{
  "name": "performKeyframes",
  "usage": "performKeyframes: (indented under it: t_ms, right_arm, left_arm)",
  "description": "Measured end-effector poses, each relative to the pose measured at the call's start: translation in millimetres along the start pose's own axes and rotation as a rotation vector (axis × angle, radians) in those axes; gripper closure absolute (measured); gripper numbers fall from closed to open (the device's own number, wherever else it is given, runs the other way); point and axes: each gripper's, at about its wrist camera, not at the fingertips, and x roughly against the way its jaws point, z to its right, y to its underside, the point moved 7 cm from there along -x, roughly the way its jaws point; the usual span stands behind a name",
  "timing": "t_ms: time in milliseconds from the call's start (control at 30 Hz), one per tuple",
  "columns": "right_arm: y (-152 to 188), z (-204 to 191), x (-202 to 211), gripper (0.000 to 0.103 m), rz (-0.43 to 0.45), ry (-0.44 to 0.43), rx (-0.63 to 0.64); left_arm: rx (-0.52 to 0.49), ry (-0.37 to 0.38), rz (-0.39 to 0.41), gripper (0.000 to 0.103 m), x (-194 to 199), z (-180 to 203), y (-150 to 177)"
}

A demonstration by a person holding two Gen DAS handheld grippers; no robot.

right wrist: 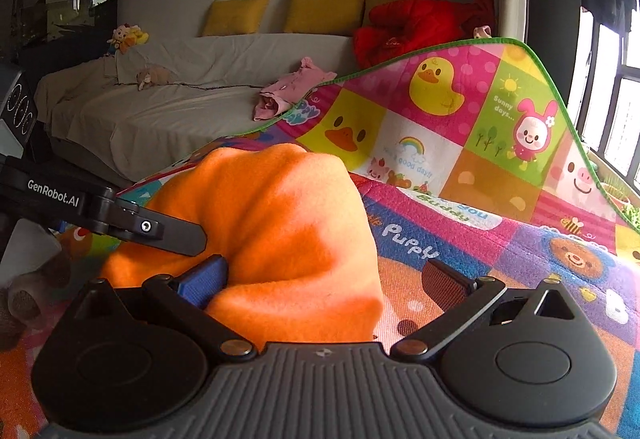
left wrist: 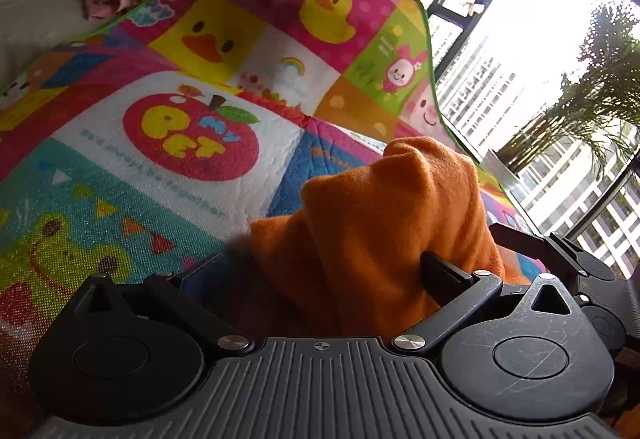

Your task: Fold clothes

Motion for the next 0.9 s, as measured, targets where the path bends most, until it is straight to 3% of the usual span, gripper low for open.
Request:
performKeyframes:
  t_ms: [133,267,333,433,567,700,900]
  right_arm:
    - [3.6,5.6,7.9,0.000,-0.010,-0.070,-0.036]
    - [21.2,9.1,17.6,0.000,-0.083,-0.259,-0.155]
    - [28.8,6.9,19.9,0.000,-0.102,-0.309,-0.211]
    - [24.1,1.6,20.1,0.000,-0.086,-0.310,-0.248]
    - [7.1,-16.4,26.1,0.000,-0.045,-0.373,-0.225]
    - [13.0,-32.5,9.9,0.000,-0.103,-0.269,-0.115]
    - [21.7,-33.7,1.6,0.000,-0.136,-0.263,-0.107]
  left_arm:
    - [0.007,0.007,0.000,0.000,-1.5,-0.2,0.7]
    - [0.008,0.012,0.000,0.000,-2.2,-0.4,0.8]
    - [0.009,0.019,-0.002,0.000,-4.7,0.6,0.0]
    - [-0.004,0.015,0.008,0.000,-11.0,5.2,-9.2]
    - [-0.042,-0.016,0.048,0.000,-17.9,12.2,-31.1]
    - [-0.056,-0.028,0.040,0.000,-19.8,12.6,-35.6]
    - [-0.045,-0.015,0.014,0.000,3.3,8.3,-15.4]
